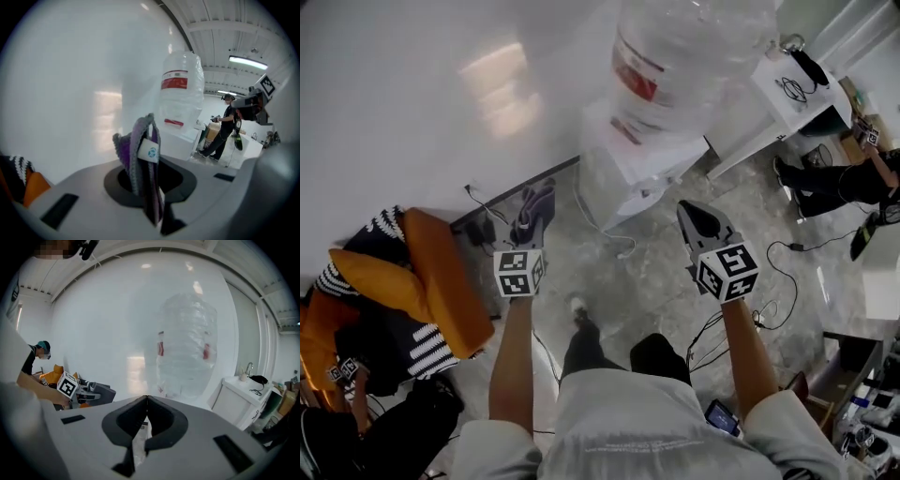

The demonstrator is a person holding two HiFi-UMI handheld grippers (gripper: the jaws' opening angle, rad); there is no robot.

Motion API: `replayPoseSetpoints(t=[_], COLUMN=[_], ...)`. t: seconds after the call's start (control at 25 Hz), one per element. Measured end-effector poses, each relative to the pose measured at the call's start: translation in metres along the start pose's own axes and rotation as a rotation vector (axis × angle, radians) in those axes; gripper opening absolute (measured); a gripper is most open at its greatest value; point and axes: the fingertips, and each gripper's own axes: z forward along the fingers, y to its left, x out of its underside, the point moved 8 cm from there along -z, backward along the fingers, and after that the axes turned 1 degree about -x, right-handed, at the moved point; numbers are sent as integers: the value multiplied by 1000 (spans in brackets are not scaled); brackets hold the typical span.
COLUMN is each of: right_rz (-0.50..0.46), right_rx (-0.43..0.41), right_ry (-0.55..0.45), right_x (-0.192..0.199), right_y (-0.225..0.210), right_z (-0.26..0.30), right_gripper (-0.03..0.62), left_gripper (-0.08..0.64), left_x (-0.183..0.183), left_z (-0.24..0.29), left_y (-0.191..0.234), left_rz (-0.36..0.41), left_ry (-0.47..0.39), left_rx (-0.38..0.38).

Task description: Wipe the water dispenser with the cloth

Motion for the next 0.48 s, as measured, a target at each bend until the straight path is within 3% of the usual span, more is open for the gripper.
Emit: replayPoseSetpoints(t=[0.12,0.28,0.48], right_rz=[-12,-9,-25], right_rx=[-4,0,4], right_ry=[49,110,181], right_x=[14,49,117], right_y=[-8,-26,-53], right_z=[17,41,79], right_gripper=[14,14,14], left_gripper=[52,52,52], left_x=[36,101,175], left_z=[40,91,159], left_y=[10,9,-8], left_rz=[-64,-164,-178], left_ry=[18,114,271], left_rx=[-12,-33,-56])
